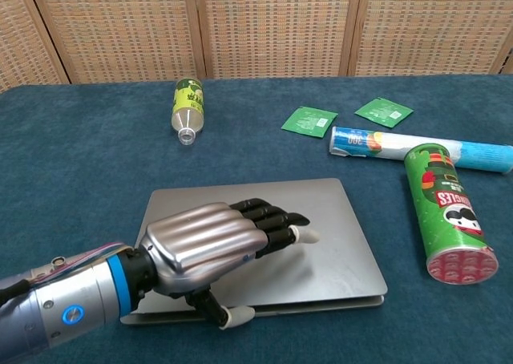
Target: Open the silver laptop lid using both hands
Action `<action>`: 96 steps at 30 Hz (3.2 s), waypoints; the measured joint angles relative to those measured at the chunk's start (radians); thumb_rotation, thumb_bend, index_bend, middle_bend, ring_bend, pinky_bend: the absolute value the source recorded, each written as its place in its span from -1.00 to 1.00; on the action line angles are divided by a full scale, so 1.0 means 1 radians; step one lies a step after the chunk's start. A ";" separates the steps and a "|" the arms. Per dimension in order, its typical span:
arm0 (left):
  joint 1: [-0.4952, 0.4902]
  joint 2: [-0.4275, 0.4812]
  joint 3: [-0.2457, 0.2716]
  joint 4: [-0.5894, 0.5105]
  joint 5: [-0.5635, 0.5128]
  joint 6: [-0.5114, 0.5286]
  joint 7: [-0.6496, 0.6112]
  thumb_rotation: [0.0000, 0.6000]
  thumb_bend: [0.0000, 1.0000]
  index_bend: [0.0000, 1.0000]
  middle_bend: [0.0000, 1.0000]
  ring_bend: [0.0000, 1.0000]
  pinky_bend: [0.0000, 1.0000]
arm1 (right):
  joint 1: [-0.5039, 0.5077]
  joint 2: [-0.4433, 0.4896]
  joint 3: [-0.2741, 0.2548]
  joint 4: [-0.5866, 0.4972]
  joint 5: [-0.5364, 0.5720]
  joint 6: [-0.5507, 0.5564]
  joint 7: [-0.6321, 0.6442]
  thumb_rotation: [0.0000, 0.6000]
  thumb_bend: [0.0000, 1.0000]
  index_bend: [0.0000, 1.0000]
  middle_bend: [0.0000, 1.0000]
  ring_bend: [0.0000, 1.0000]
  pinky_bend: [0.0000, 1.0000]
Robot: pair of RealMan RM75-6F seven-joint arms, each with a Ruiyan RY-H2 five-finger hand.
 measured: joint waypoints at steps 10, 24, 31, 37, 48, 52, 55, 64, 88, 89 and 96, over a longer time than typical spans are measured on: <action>-0.017 0.015 -0.090 -0.037 -0.041 0.072 0.116 1.00 -0.32 -1.00 -1.00 -1.00 -1.00 | 0.024 -0.021 0.001 0.042 -0.049 -0.003 0.023 1.00 -0.83 -0.68 -0.95 -1.00 -1.00; -0.069 0.029 -0.159 -0.073 -0.153 0.072 0.155 1.00 -0.32 -1.00 -1.00 -1.00 -1.00 | 0.253 -0.083 -0.068 0.146 -0.263 -0.274 0.149 1.00 0.01 -0.41 -0.58 -0.76 -0.65; -0.077 0.059 -0.163 -0.081 -0.172 0.085 0.138 1.00 -0.32 -1.00 -1.00 -1.00 -1.00 | 0.373 -0.158 -0.082 0.160 -0.280 -0.426 0.151 1.00 0.11 -0.40 -0.56 -0.73 -0.60; -0.077 0.101 -0.172 -0.107 -0.184 0.104 0.099 1.00 -0.32 -1.00 -1.00 -1.00 -1.00 | 0.453 -0.250 -0.072 0.166 -0.243 -0.522 0.173 1.00 0.24 -0.43 -0.58 -0.72 -0.60; -0.090 0.122 -0.171 -0.099 -0.204 0.119 0.046 1.00 -0.32 -1.00 -1.00 -1.00 -1.00 | 0.520 -0.356 -0.049 0.186 -0.150 -0.596 0.114 1.00 0.38 -0.49 -0.61 -0.72 -0.60; -0.093 0.128 -0.169 -0.100 -0.207 0.125 0.033 1.00 -0.32 -1.00 -1.00 -1.00 -1.00 | 0.534 -0.385 -0.039 0.199 -0.123 -0.616 0.069 1.00 0.42 -0.50 -0.62 -0.72 -0.60; -0.095 0.133 -0.168 -0.101 -0.215 0.126 0.022 1.00 -0.32 -1.00 -1.00 -1.00 -1.00 | 0.544 -0.406 -0.032 0.209 -0.086 -0.640 0.036 1.00 0.41 -0.50 -0.61 -0.72 -0.60; -0.101 0.146 -0.163 -0.095 -0.221 0.136 0.002 1.00 -0.32 -1.00 -1.00 -1.00 -1.00 | 0.560 -0.455 -0.020 0.230 -0.003 -0.676 -0.111 1.00 0.35 -0.48 -0.43 -0.64 -0.61; -0.114 0.173 -0.163 -0.085 -0.241 0.154 -0.030 1.00 -0.32 -1.00 -1.00 -1.00 -1.00 | 0.579 -0.515 -0.019 0.206 0.152 -0.697 -0.356 1.00 0.31 -0.38 -0.34 -0.58 -0.60; -0.114 0.177 -0.164 -0.085 -0.241 0.155 -0.032 1.00 -0.32 -1.00 -1.00 -1.00 -1.00 | 0.580 -0.517 -0.018 0.205 0.159 -0.697 -0.361 1.00 0.31 -0.38 -0.34 -0.58 -0.60; -0.116 0.203 -0.175 -0.068 -0.254 0.157 -0.048 1.00 -0.32 -1.00 -1.00 -1.00 -1.00 | 0.588 -0.528 -0.015 0.196 0.193 -0.701 -0.402 1.00 0.29 -0.38 -0.34 -0.58 -0.60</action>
